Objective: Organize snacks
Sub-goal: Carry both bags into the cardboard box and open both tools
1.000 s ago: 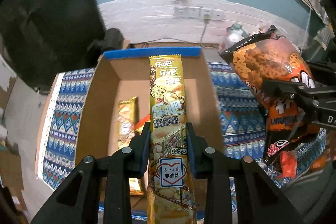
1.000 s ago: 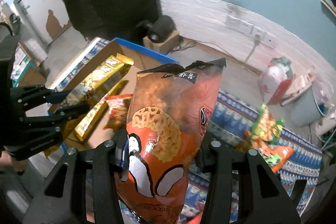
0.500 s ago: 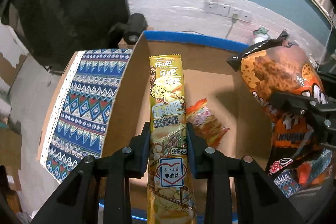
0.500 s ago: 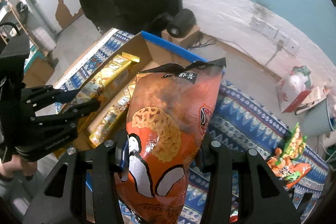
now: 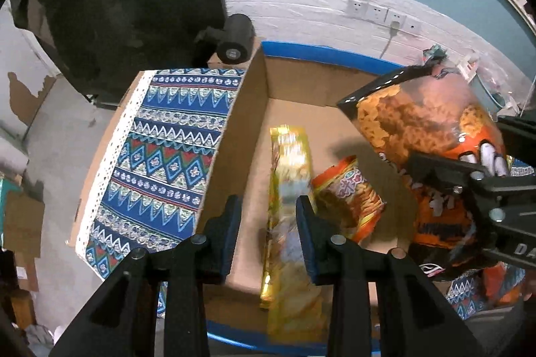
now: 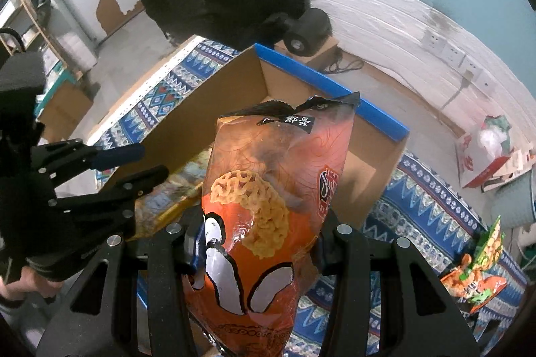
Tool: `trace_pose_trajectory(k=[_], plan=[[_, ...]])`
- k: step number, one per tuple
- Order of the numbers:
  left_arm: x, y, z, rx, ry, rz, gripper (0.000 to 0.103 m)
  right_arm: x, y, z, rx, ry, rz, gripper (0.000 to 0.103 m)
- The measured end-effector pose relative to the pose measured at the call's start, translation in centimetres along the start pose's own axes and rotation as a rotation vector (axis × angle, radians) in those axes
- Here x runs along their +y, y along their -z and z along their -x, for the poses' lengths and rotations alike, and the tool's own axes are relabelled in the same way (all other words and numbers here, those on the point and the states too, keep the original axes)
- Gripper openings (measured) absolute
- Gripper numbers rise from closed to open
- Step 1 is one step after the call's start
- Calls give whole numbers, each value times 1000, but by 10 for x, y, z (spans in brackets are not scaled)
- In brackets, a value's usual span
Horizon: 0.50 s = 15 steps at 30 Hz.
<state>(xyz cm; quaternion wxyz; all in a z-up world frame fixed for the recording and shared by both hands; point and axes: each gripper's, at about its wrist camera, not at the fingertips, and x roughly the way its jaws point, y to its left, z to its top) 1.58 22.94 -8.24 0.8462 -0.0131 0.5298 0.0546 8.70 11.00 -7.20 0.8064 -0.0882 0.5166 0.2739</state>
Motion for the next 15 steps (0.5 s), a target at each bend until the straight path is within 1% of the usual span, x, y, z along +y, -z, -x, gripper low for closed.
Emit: trace_pose_trajectory(k=[5, 10, 14, 15], plan=[[6, 2, 7, -5, -15, 4, 36, 3, -4, -13, 18, -17, -3, 46], [6, 2, 12, -7, -7, 5, 38, 5, -6, -23, 31, -28, -10, 47], [2, 2, 18, -22, -2, -7, 48, 6, -8, -26, 33, -52, -16, 51], [1, 2, 20, -28, 0, -12, 49, 6, -8, -26, 32, -51, -16, 55]])
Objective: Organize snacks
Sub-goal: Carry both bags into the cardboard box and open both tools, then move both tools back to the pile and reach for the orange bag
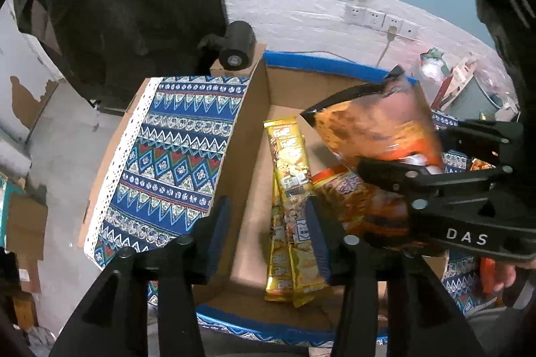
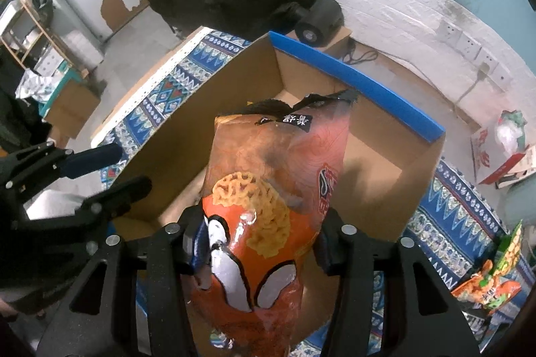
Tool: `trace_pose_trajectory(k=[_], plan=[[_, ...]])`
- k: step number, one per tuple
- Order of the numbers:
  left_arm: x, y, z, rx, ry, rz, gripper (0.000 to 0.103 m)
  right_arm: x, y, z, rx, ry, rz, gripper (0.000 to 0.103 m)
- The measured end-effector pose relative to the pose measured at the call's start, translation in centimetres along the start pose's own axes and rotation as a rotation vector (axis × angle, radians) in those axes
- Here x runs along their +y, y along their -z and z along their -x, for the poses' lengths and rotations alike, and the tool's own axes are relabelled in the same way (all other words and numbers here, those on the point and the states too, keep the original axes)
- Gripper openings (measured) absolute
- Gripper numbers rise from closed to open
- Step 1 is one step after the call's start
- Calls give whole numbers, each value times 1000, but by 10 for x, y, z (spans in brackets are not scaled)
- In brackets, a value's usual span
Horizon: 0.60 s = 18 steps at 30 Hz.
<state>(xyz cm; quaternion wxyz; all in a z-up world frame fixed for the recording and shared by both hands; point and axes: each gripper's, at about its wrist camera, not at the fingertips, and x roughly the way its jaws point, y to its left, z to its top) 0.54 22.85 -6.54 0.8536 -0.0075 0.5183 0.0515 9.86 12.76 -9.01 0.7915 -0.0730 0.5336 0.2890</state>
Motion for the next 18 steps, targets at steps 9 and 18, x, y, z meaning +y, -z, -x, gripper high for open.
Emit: trace_pose_trajectory(k=[9, 18], plan=[[-18, -1, 9, -16, 16, -39, 67, -14, 0, 29, -76, 48, -56, 79], [-53, -2, 18, -17, 83, -102, 70, -35, 24, 53, -73, 105, -90, 80]])
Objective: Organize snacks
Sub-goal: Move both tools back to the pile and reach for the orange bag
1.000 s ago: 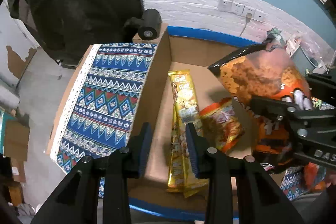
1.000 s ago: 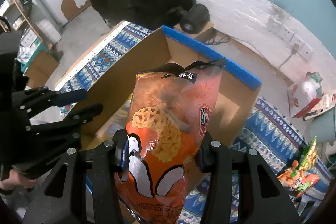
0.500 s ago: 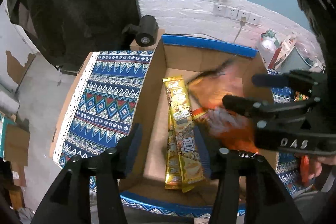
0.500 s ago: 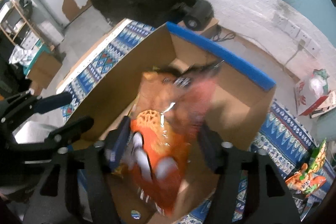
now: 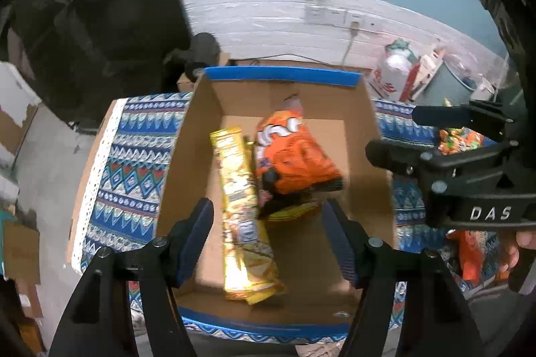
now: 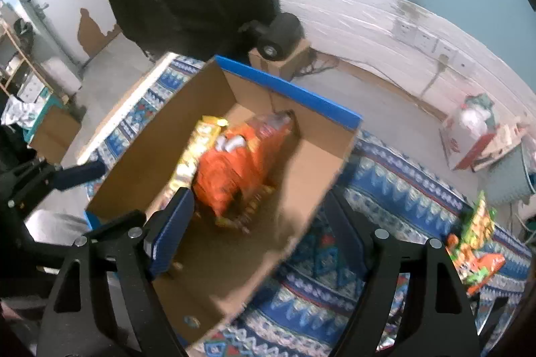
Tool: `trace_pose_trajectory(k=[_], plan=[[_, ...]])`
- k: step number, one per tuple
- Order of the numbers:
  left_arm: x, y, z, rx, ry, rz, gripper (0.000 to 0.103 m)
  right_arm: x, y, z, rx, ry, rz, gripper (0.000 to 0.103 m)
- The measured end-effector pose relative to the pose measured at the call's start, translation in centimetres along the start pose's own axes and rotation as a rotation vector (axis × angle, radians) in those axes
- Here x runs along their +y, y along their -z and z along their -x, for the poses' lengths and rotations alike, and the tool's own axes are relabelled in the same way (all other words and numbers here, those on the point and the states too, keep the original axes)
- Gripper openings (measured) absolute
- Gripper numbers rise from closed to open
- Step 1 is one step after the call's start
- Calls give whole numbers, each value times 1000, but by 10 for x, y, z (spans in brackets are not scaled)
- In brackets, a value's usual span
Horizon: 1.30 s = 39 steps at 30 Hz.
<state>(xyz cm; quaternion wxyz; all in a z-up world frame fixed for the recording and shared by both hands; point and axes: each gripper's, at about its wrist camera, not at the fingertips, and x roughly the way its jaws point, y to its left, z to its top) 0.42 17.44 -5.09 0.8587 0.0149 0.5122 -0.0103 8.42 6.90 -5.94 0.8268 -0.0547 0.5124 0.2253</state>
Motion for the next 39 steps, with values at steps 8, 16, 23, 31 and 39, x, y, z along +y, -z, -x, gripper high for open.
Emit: trace_pose_trajectory(k=[8, 16, 23, 31, 39], plan=[[-43, -1, 5, 5, 62, -71, 72, -32, 30, 22, 25, 48, -28, 80], [-82, 1, 4, 16, 83, -144, 74, -66, 65, 49, 29, 83, -64, 80], [-119, 10, 1, 30, 138, -216, 74, -101, 101, 64, 62, 133, -126, 80], [-169, 24, -4, 40, 175, -332, 74, -148, 149, 71, 111, 172, -258, 80], [-209, 44, -18, 62, 202, -420, 74, -170, 202, 57, 187, 167, -392, 80]])
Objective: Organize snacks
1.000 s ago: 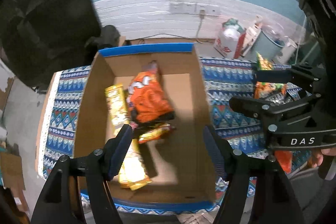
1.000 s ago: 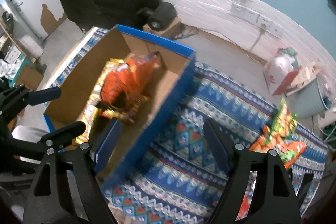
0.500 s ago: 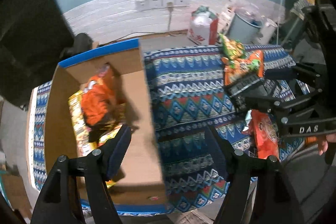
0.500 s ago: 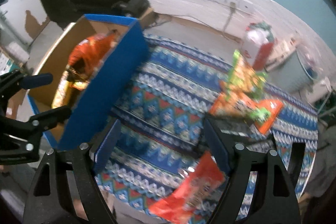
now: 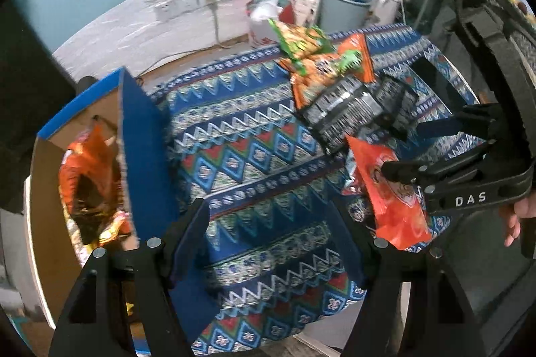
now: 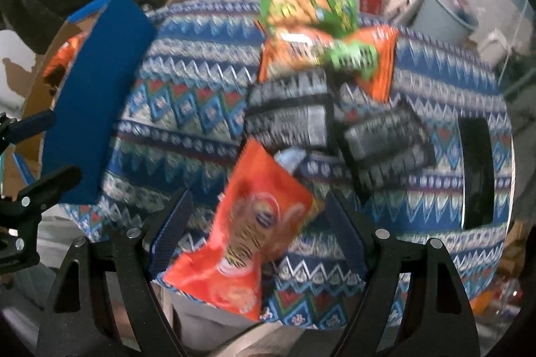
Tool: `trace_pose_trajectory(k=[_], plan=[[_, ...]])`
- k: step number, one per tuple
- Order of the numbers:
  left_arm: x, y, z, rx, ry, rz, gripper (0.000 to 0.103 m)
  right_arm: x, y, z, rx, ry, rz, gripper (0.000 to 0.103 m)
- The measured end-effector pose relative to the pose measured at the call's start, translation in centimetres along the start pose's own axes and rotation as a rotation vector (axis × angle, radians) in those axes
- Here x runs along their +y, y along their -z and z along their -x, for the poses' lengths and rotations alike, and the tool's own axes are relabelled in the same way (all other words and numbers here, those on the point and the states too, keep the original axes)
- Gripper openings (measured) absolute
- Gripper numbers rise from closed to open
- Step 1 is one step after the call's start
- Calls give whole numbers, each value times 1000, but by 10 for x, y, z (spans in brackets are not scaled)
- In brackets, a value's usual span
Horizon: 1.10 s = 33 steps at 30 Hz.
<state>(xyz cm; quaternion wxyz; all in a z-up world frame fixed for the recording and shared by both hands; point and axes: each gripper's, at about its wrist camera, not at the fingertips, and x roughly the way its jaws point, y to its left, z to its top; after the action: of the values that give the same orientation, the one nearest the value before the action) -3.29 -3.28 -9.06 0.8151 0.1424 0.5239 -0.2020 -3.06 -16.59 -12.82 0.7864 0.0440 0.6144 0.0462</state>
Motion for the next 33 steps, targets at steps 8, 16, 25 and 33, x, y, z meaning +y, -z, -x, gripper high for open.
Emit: trace_pose_trajectory(k=[8, 16, 25, 33], plan=[[-12, 10, -19, 36, -44, -66, 74, 1, 19, -27, 52, -1, -27, 80], [-10, 9, -36, 73, -43, -54, 74, -7, 29, -65, 158, -5, -77, 80], [-23, -6, -45, 83, 4, -66, 74, -31, 33, -56, 138, 11, -37, 39], [-45, -29, -55, 34, -2, -148, 77, -56, 35, -33, 71, 25, -34, 33]])
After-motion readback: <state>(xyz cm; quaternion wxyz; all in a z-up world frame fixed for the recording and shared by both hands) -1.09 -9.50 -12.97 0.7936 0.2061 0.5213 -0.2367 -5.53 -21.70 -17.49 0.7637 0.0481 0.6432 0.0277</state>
